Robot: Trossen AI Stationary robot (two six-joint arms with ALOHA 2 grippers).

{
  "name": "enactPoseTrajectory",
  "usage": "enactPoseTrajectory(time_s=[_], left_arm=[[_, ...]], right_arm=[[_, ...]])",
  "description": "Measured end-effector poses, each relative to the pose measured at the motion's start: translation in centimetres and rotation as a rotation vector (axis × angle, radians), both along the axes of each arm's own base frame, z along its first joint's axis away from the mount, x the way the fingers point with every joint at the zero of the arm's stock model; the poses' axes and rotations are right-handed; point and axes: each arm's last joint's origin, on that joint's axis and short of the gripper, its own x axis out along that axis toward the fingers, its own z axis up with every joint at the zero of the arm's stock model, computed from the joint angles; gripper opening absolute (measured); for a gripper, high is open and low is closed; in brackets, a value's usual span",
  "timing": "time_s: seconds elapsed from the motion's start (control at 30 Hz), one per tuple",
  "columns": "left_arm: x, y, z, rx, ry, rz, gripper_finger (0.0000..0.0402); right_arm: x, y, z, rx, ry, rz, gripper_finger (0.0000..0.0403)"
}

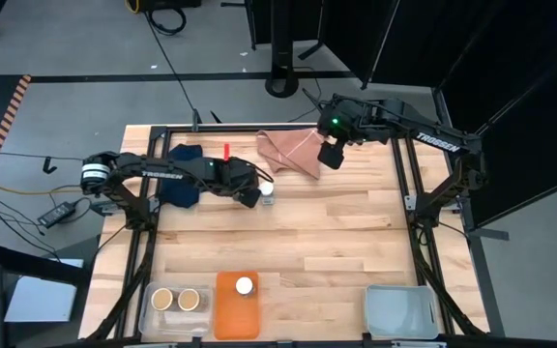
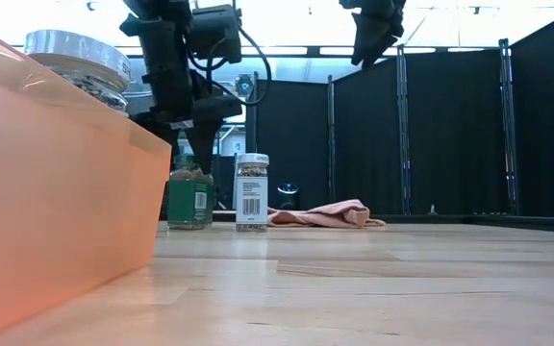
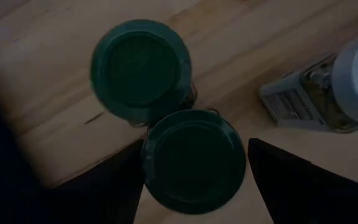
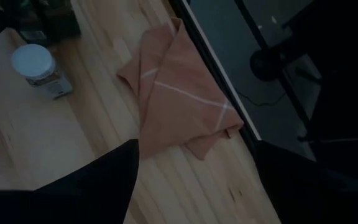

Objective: Sort spices by type
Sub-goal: Put the bottom green seasoning bottle into the gray bin

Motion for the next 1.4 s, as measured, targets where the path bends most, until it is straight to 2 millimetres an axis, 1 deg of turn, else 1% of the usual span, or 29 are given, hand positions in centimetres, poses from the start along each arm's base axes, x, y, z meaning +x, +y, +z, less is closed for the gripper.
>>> enactPoseTrajectory(time_s=[0.1,0.37,0.63,0.8,1.03,1.23,1.4], left_arm=[[0.1,0.0,0.0,0.002,-0.005,-0.005,0.0266],[0.2,-0.1,0.0,-0.037,-0.018,-0.017,0.0195],[0.3,-0.2,0.1,-0.067,-0.032,-0.023,0.0194],[0.6,-0.3,0.7,-0.122,-0.061,-0.041,0.0194],[0.9,-0.2,2.5,-0.111,-0.048,-0.065,0.0194],[1.0,-0.3,4.6,-0.106,-0.028,-0.106,0.0195],[1.3,-0.3,7.1,-0.093,-0.046,-0.147,0.0196]], right_arm=[[0.0,0.0,0.0,-0.001,-0.003,0.001,0.0325],[0.0,0.0,0.0,-0.004,0.001,0.008,0.0319],[0.0,0.0,0.0,-0.004,0.002,0.01,0.0307],[0.0,0.0,0.0,-0.004,0.002,0.01,0.0302],[0.0,0.0,0.0,-0.007,0.005,0.015,0.0304],[0.0,0.0,0.0,-0.018,0.019,0.04,0.0298],[-0.1,0.3,-0.1,-0.023,0.051,0.073,0.029]])
